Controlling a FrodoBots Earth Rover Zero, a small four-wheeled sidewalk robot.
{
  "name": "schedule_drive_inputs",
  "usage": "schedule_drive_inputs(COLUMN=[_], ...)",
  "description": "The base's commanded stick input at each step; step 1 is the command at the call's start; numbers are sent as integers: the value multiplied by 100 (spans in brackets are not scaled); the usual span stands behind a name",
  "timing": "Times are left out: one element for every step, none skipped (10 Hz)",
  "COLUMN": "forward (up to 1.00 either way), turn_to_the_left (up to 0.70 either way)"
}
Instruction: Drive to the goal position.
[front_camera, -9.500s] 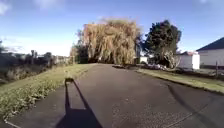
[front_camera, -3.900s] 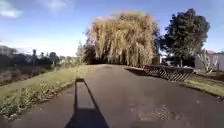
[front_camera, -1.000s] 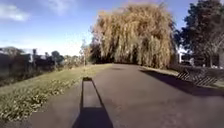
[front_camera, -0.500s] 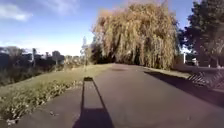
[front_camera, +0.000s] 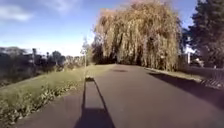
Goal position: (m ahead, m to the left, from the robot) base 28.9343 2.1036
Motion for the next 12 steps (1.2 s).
schedule_drive_inputs(forward=[100, 100, 100, 100, 100, 100, 100, 100, 100, 100, 100, 100], turn_to_the_left=[-37, -40, -39, -38, 0, 0, 0, 0, 0, 0, 0, 0])
